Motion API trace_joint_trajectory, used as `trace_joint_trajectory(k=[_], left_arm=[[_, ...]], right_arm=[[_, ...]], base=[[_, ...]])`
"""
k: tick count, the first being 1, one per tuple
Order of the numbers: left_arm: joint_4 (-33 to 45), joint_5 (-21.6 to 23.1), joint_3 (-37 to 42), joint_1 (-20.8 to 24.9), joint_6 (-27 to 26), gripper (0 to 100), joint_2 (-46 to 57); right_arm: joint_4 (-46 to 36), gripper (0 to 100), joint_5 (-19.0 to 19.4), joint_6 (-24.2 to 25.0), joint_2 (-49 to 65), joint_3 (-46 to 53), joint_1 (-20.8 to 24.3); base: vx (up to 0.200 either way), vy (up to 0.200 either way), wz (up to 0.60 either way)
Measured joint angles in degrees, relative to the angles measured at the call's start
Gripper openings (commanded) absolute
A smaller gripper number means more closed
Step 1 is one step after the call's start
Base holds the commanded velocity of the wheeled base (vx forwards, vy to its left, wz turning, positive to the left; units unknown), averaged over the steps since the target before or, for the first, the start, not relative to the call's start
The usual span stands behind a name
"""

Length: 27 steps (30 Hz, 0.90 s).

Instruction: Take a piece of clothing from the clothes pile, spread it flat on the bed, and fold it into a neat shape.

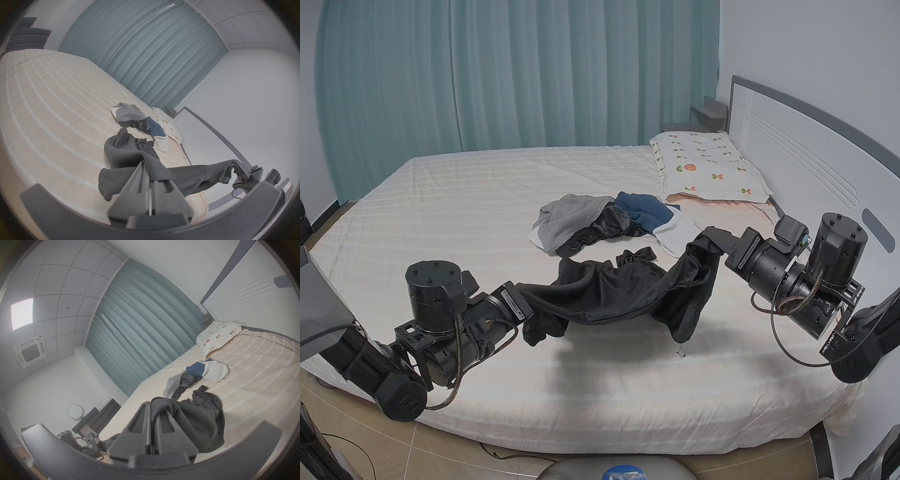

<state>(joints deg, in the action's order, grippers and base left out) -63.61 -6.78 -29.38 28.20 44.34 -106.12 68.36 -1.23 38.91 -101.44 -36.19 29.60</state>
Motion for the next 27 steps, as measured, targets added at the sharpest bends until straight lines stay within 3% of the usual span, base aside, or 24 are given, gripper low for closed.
trace_joint_trajectory(k=[16, 27], left_arm=[[0.2, 0.1, -0.1, -2.0, -0.5, 0, 1.7], [0.4, 0.0, -0.4, -3.0, -1.4, 0, 2.4]], right_arm=[[0.2, 0, -0.9, -0.3, -0.3, -0.3, 0.7], [0.9, 0, -9.3, -4.0, -3.1, -2.3, 0.9]], base=[[0.0, 0.2, 0.0], [0.0, 0.2, 0.0]])
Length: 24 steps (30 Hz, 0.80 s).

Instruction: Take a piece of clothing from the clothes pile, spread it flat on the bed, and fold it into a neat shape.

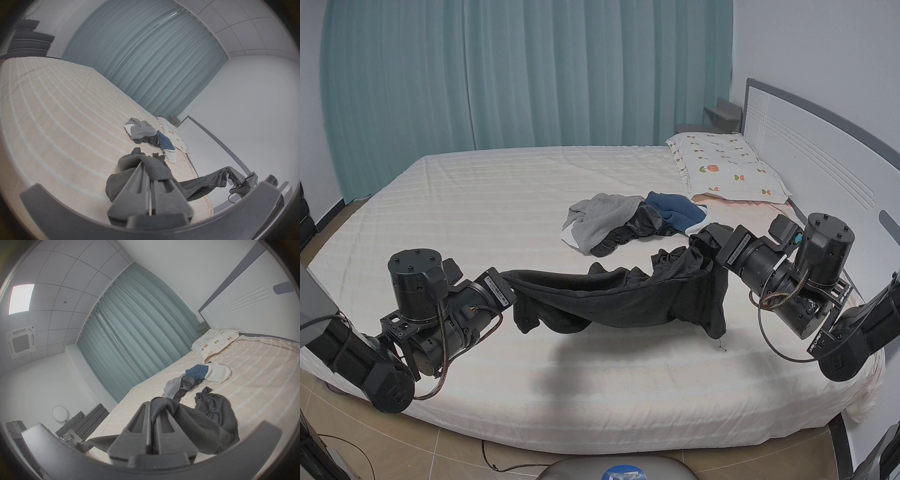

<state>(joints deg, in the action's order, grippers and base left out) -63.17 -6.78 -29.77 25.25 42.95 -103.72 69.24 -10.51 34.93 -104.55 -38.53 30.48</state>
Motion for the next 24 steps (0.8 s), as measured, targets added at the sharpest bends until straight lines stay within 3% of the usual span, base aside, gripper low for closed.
trace_joint_trajectory(k=[24], left_arm=[[-0.3, -0.1, 0.2, -0.9, -2.6, 0, 0.9]], right_arm=[[5.7, 0, -0.2, 0.1, -2.7, -1.0, 0.1]], base=[[0.0, 0.2, 0.0]])
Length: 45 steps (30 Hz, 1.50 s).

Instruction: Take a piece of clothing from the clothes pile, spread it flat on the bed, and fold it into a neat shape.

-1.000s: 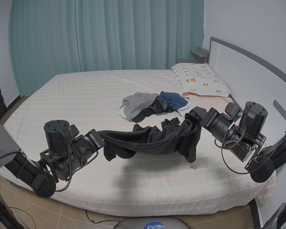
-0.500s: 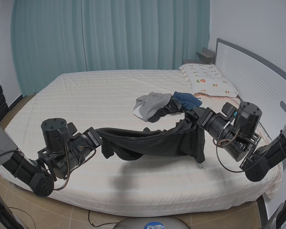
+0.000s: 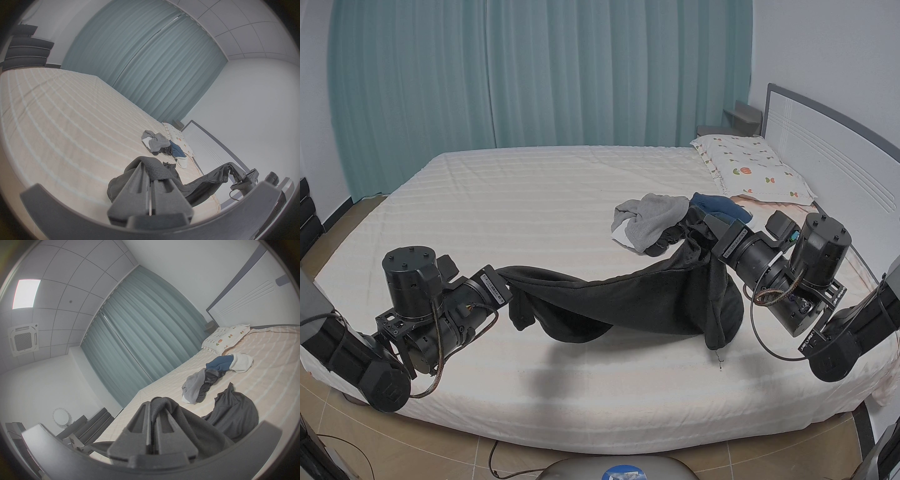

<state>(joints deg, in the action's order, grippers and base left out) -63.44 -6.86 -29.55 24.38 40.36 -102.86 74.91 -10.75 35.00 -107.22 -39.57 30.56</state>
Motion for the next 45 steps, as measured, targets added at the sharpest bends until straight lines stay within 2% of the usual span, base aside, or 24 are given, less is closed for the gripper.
trace_joint_trajectory(k=[9, 34, 45], left_arm=[[0.0, 0.1, -0.1, -0.6, -0.1, 0, 0.4], [0.0, 0.1, -0.6, -2.2, -0.1, 0, 1.4], [0.3, 0.2, -0.3, -1.6, -0.1, 0, 1.2]], right_arm=[[3.9, 0, 0.2, -0.1, -1.0, -0.6, 0.0], [7.3, 0, 0.0, -0.1, -2.9, -1.7, 0.3], [7.2, 0, 0.2, -0.8, -2.4, 0.1, 0.4]], base=[[0.0, 0.2, 0.0], [0.0, 0.2, 0.0], [0.0, 0.0, 0.0]])
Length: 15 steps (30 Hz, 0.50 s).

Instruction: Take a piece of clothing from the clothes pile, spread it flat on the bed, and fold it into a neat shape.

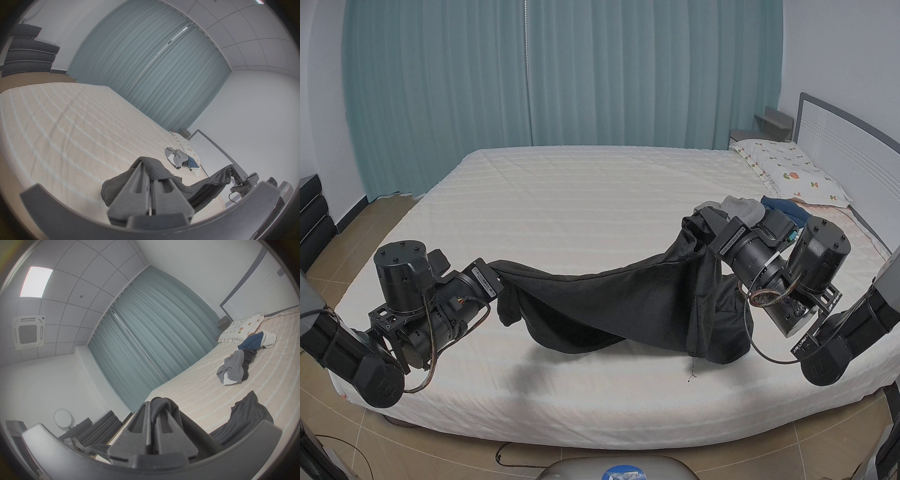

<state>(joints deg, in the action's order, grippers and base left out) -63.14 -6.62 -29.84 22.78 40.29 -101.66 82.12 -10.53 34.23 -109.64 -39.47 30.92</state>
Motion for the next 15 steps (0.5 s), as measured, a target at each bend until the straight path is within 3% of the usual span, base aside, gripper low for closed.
trace_joint_trajectory(k=[1, 15], left_arm=[[0.0, 0.0, 0.1, 0.1, 0.0, 0, 0.0], [0.8, 0.0, 0.7, 2.0, 0.0, 0, 4.0]], right_arm=[[0.1, 0, 0.1, 0.0, 0.2, 0.2, 0.0], [-0.9, 0, 1.6, -1.5, 7.5, 3.1, 1.4]], base=[[0.0, 0.0, 0.0], [-0.2, 0.0, 0.0]])
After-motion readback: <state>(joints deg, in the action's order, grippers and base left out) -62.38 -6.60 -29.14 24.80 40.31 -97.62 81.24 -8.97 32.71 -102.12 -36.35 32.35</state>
